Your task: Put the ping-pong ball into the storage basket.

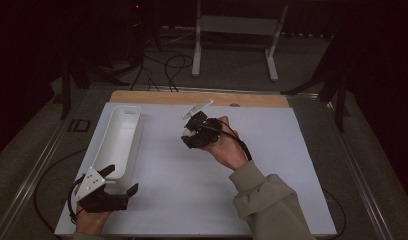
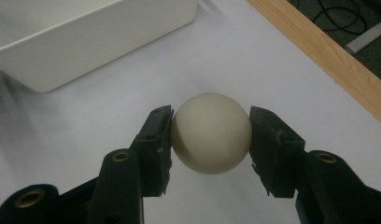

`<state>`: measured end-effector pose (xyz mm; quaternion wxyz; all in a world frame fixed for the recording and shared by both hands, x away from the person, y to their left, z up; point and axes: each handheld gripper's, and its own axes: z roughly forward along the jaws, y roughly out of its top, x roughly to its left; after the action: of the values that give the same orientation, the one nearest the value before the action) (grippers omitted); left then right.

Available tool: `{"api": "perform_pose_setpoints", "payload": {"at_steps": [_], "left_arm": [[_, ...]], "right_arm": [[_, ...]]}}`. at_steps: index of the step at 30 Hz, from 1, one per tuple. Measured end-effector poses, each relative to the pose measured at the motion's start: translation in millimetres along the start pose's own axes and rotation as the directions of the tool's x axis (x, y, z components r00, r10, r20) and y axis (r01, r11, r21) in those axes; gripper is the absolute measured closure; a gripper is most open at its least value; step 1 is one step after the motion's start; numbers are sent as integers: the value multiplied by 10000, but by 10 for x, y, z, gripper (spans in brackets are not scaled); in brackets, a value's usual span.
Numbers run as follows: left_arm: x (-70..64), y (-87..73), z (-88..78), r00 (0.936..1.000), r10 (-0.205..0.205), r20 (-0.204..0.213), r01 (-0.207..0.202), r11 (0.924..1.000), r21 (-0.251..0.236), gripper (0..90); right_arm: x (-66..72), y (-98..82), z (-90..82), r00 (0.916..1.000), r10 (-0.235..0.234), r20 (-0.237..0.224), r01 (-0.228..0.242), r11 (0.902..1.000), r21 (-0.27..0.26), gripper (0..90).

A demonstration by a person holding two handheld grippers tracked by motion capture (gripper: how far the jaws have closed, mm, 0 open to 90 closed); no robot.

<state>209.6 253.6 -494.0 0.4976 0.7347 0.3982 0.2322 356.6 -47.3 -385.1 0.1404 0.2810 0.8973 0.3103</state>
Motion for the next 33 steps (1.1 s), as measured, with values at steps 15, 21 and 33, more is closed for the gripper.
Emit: {"api": "perform_pose_setpoints", "payload": {"at_steps": [15,21,33], "left_arm": [[-2,0,2,10000,31,11,-31,10000,21,0],[0,-1,0,10000,8,15,-8,10000,3,0],[0,-3,5,10000,33,36,-33,10000,33,0]], "right_arm": [[31,66,43,10000,12,-55,-12,9999,-101,508],[60,106,62,10000,2,-69,-3,9999,-148,508],[95,153,105,9999,11,-109,-13,9998,-176,509]]}}
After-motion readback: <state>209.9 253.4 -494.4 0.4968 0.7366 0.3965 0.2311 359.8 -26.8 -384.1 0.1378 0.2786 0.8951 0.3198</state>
